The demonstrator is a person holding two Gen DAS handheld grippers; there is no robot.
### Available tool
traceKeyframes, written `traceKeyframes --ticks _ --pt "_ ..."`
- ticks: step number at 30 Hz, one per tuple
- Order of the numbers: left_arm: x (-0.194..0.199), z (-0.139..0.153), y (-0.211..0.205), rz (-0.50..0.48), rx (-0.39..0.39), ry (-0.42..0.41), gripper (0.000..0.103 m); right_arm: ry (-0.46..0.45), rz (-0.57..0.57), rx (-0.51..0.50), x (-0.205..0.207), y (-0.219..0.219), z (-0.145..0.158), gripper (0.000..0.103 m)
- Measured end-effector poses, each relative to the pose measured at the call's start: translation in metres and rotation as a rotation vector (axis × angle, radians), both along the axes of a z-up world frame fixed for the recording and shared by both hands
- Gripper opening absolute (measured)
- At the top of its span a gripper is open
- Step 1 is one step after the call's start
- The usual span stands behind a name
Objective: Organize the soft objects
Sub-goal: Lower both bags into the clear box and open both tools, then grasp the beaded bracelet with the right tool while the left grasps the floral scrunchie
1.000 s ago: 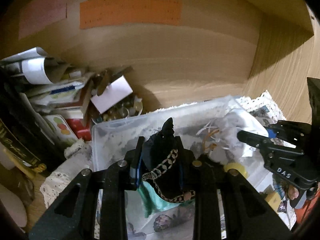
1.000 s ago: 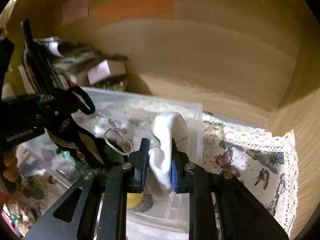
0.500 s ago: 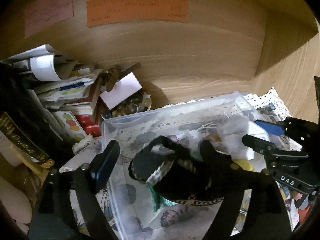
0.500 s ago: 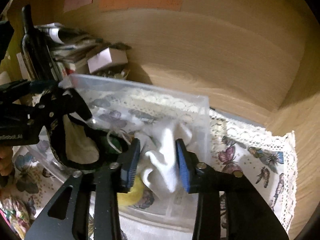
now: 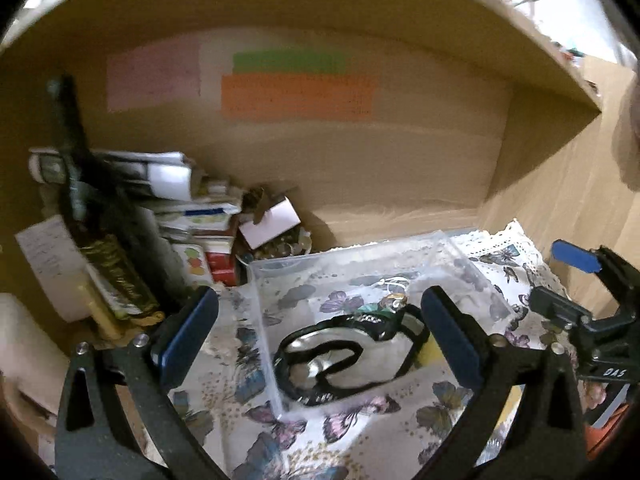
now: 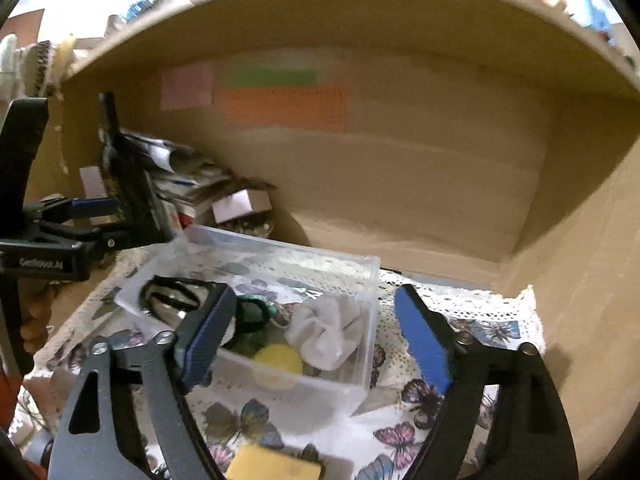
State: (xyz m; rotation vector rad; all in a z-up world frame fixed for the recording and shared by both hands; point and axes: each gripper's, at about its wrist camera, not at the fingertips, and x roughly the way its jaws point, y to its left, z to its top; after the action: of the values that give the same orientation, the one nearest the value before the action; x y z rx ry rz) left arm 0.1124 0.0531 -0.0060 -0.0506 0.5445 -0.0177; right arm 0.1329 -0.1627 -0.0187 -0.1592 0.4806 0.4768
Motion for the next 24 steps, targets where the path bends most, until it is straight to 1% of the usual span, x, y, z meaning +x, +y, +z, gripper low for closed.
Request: traceKeyframes --ticks 2,4,8,13,16,19,21,22,24 --pt "-0.015 0.000 -0.001 0.005 0.022 -0.014 0.103 -0.028 0.000 0.003 -0.019 -0.003 0.004 0.084" --pt "-0.028 -0.003 -0.002 0.010 0.044 -0.020 0.103 -0.037 0.003 -0.002 -0.031 -0.004 0.003 0.084" --pt "-0.052 -0.019 -0.002 0.011 0.072 0.002 0.103 -0.011 0.011 0.010 -0.052 -0.009 -0.005 0.084" --pt "-0.070 -0.050 0.000 0.028 0.081 0.089 0.103 0.064 0.008 0.023 -0.069 -0.010 -0.030 0.084" --pt "-0.078 -0.073 0.000 0.031 0.067 0.157 0.103 0.111 0.014 0.038 -0.078 -0.009 -0.043 0.084" --pt "-0.086 -0.090 0.002 0.044 0.047 0.204 0.103 0.178 0.041 0.063 -0.085 -0.005 -0.059 0.082" --pt "-0.090 -0.100 0.003 0.053 0.032 0.233 0.103 0.210 0.065 0.068 -0.090 -0.001 -0.069 0.063" --pt "-0.092 -0.102 0.003 0.052 0.028 0.242 0.103 0.227 0.076 0.067 -0.092 0.001 -0.074 0.059" --pt "-0.096 -0.111 0.003 0.043 0.019 0.267 0.103 0.268 0.096 0.062 -0.093 0.005 -0.083 0.043"
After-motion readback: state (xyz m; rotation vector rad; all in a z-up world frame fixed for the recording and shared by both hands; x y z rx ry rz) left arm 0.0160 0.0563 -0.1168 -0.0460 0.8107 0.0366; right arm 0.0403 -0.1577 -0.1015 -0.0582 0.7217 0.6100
